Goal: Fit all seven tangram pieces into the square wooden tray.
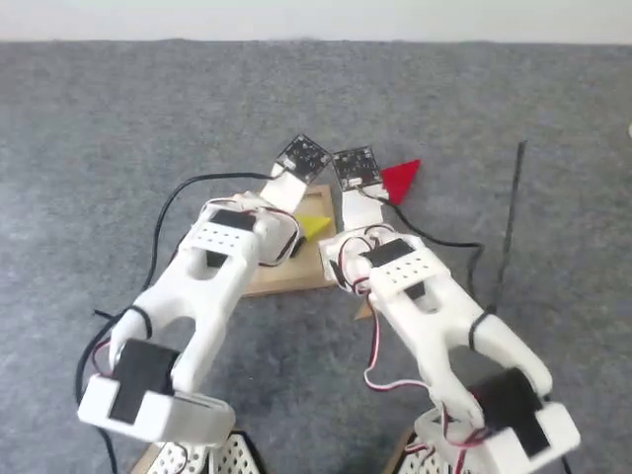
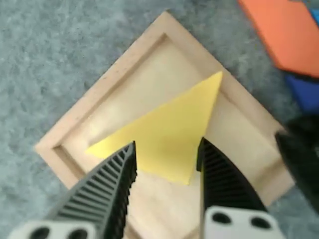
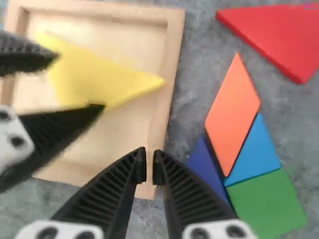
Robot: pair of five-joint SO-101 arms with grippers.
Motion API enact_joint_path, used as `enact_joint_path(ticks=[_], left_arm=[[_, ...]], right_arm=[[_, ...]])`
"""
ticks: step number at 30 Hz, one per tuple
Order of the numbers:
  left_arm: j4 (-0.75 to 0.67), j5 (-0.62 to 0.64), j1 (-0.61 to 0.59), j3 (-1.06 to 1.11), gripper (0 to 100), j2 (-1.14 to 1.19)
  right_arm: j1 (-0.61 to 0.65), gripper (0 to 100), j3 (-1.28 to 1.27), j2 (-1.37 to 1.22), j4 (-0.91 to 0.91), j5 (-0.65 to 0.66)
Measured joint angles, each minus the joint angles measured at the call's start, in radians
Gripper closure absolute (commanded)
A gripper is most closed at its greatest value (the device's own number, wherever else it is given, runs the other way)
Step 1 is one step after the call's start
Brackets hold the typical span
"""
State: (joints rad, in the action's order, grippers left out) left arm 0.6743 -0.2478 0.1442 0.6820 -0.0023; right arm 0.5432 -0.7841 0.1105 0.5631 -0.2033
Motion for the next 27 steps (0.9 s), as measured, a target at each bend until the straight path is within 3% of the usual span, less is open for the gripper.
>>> enact_joint_path(ticks=[10, 15, 24, 27], left_arm=[[0.003, 0.144, -0.032, -0.051, 80, 0.023], [0.015, 0.147, -0.034, -0.051, 80, 0.023], [0.279, 0.081, 0.0, -0.064, 85, -0.048], [0.304, 0.112, 0.008, -0.038, 86, -0.058]], right_arm=[[-0.02, 99.2, 0.08, -0.117, 0.009, 0.0], [-0.02, 99.2, 0.081, -0.117, 0.011, 0.0], [-0.025, 99.1, 0.083, -0.117, 0.032, -0.003], [-0.025, 99.1, 0.083, -0.117, 0.032, -0.003]])
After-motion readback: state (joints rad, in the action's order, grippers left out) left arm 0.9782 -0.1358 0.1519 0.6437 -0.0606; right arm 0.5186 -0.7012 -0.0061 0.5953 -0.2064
